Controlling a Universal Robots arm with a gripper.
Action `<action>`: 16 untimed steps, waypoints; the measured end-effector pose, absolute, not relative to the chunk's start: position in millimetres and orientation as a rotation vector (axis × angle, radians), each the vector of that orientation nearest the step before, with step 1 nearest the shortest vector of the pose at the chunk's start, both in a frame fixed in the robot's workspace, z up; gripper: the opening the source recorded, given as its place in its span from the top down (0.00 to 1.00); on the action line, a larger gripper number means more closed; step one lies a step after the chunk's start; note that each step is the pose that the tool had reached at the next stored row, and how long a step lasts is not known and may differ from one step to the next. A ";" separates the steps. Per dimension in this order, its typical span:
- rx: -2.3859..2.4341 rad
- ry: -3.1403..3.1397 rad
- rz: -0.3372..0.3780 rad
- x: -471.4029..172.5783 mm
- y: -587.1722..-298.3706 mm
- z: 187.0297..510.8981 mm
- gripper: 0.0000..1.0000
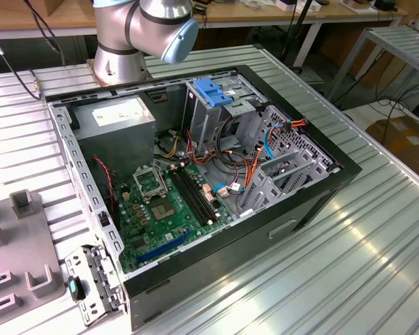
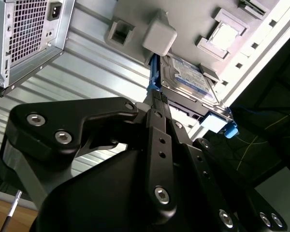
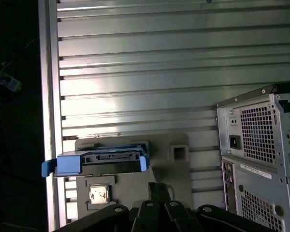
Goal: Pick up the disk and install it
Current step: 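Reach for the disk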
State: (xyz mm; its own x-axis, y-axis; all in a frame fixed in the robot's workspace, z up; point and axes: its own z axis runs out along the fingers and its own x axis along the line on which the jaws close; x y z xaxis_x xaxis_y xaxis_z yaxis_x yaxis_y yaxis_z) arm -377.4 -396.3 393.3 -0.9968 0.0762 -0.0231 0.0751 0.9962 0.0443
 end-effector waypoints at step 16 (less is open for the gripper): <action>0.118 3.114 0.068 -394.7 -396.3 393.3 0.89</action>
